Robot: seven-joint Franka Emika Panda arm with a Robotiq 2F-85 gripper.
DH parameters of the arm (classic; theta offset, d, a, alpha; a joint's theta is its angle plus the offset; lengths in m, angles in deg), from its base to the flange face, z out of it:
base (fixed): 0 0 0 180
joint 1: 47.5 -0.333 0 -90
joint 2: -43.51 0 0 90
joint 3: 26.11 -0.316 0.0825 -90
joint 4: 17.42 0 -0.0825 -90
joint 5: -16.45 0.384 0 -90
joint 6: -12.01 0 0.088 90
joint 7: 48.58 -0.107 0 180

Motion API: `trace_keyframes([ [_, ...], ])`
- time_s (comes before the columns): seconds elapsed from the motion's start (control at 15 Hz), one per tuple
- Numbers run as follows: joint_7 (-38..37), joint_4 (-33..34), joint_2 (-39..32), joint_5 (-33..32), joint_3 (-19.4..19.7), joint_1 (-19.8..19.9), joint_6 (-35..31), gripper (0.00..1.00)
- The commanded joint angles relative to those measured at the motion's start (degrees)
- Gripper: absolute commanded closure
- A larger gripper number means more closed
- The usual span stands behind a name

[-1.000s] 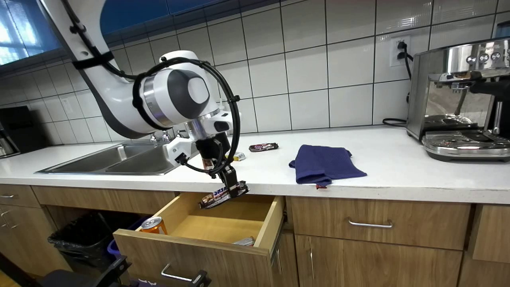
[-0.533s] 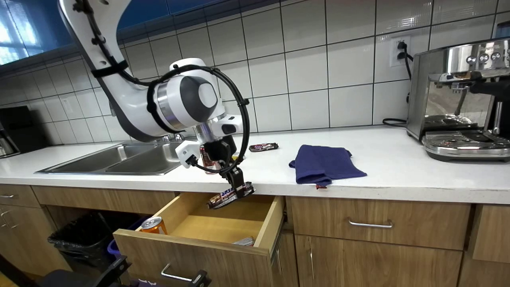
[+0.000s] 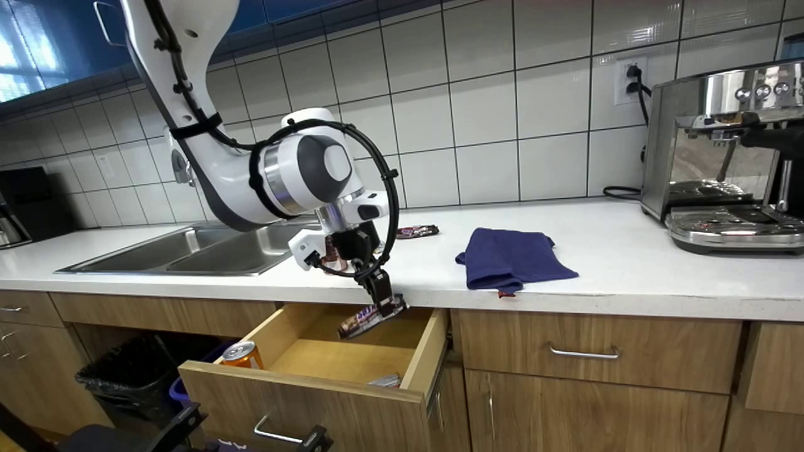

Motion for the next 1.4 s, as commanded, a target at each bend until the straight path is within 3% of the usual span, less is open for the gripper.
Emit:
trace_keyframes([
  [0.0, 0.82, 1.90, -1.13, 2.11, 1.65, -2.09, 1.57, 0.44],
  [0.4, 1.56, -1.59, 2.24, 1.33, 3.78, -3.88, -0.65, 0.01],
  [0.73, 1.60, -5.32, 6.37, -0.02, 5.93, -5.26, -2.01, 0.00],
  [1.13, 0.88, -8.52, 12.51, -3.04, 4.63, -3.10, -1.40, 0.00],
  [1.33, 1.62, -9.08, 14.76, -2.69, 5.41, -4.14, -1.10, 0.00],
])
